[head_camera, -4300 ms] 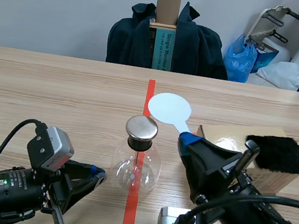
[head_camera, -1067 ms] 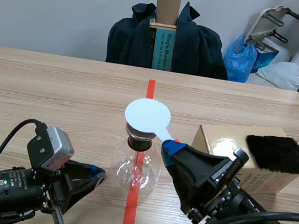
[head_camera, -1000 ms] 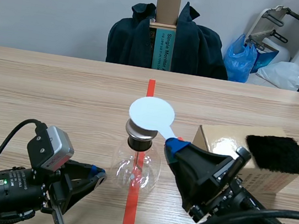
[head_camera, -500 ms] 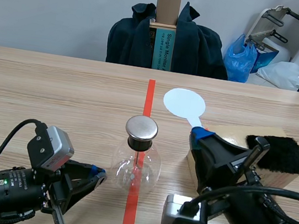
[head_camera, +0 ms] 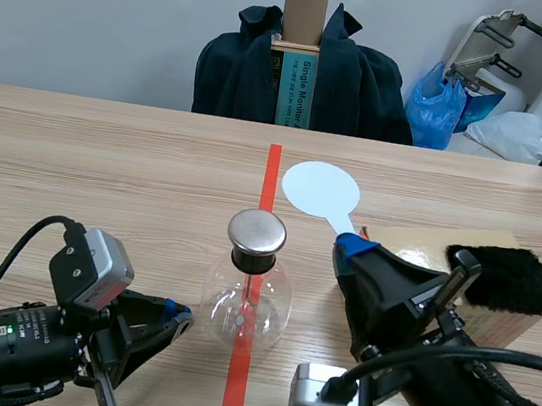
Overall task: Do the electroscope experiment.
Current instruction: 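Move the plate toward and away from the electroscope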
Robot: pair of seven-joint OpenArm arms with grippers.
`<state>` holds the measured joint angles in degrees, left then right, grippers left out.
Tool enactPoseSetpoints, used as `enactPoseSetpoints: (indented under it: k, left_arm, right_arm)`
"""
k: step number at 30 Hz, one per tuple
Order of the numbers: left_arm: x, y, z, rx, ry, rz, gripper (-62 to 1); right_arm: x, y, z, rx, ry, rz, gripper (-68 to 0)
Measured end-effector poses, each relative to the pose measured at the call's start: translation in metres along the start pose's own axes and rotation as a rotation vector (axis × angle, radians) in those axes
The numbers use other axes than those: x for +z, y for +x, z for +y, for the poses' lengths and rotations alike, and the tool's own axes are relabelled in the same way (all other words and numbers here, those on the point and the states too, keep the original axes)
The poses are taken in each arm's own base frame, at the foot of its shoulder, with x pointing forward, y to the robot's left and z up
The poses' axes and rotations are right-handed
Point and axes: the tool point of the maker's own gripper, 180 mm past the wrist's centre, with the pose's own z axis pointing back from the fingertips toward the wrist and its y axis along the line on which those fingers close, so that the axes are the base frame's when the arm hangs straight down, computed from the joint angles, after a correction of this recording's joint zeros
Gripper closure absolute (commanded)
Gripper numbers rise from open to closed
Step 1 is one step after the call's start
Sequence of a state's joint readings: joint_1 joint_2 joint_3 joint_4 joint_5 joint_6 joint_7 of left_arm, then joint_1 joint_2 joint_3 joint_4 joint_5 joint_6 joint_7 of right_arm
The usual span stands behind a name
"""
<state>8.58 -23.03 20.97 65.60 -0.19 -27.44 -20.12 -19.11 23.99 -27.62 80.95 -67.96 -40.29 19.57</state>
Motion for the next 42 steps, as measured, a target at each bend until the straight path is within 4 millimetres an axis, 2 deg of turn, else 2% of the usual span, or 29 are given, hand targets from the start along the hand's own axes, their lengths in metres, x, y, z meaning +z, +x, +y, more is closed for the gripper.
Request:
enactPoseSetpoints:
  k: [13,22,38,42]
  left_arm:
    - [0.000,0.000,0.000,0.000,0.000,-0.001,-3.0]
    - [0.000,0.000,0.000,0.000,0.000,-0.001,-3.0]
    - [0.000,0.000,0.000,0.000,0.000,-0.001,-3.0]
    - [0.000,0.000,0.000,0.000,0.000,-0.001,-3.0]
  right_arm:
    - [0.002,0.028,-0.004,0.008,-0.020,-0.154,-0.6]
    - [0.004,0.036,-0.003,0.009,-0.020,-0.202,-0.6]
    - [0.004,0.036,-0.004,0.009,-0.020,-0.204,-0.6]
    - [0.002,0.030,-0.004,0.008,-0.020,-0.167,-0.6]
